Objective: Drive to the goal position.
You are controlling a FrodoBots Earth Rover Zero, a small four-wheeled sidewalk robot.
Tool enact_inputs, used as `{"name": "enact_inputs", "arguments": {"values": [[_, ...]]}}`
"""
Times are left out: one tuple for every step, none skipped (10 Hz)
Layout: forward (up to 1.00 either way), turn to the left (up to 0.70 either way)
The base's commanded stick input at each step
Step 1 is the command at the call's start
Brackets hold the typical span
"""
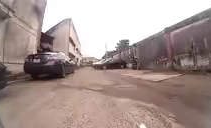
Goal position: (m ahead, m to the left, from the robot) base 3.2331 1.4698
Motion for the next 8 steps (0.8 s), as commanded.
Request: {"name": "enact_inputs", "arguments": {"values": [[0.7, 0.0], [0.7, 0.0], [0.7, 0.0], [0.7, 0.0], [0.7, 0.0], [0.7, 0.0], [0.7, 0.0], [0.7, 0.0]]}}
